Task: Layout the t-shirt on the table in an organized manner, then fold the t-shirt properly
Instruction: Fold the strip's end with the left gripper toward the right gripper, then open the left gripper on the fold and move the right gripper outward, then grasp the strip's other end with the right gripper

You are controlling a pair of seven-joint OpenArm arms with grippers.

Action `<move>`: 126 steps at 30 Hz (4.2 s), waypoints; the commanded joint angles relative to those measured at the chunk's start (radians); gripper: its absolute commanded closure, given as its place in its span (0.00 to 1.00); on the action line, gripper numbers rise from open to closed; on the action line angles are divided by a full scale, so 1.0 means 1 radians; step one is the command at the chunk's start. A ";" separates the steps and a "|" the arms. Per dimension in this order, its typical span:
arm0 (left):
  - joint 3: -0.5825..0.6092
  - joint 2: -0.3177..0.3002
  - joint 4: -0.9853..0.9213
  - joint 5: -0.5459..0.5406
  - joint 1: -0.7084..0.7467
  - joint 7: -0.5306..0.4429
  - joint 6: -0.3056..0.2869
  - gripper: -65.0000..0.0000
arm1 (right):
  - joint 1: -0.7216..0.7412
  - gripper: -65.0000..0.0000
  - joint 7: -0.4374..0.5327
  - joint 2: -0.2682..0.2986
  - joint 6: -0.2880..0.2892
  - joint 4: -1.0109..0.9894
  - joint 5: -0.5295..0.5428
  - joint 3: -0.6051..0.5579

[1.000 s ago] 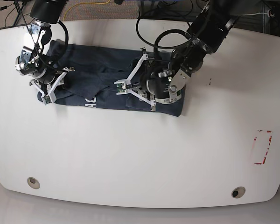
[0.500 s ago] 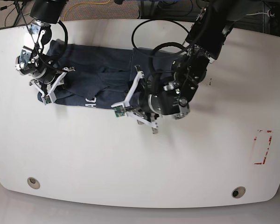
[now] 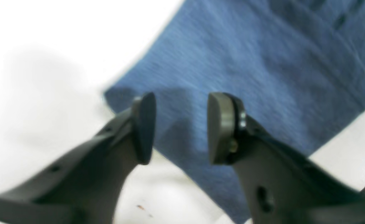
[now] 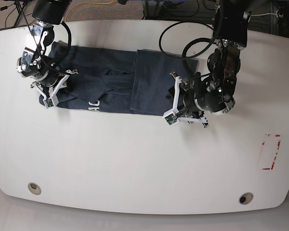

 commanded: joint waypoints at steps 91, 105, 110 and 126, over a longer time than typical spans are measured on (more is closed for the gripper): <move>-0.274 -0.082 -0.274 -0.001 0.075 -0.185 -0.001 0.94 | 0.009 0.72 -0.352 -0.155 0.002 0.006 0.481 0.231; -0.208 -0.076 -0.332 -0.001 0.071 -0.182 -0.001 0.93 | -0.052 0.97 -0.337 -0.121 0.002 0.332 0.481 0.161; -0.188 -0.067 -0.379 -0.002 0.055 -0.183 0.032 0.93 | -0.067 0.97 -0.337 -0.092 0.002 0.440 0.481 0.076; -0.195 0.008 -0.386 -0.004 0.068 -0.185 0.215 0.93 | 0.037 0.97 -0.337 -0.147 0.002 0.470 0.481 -0.107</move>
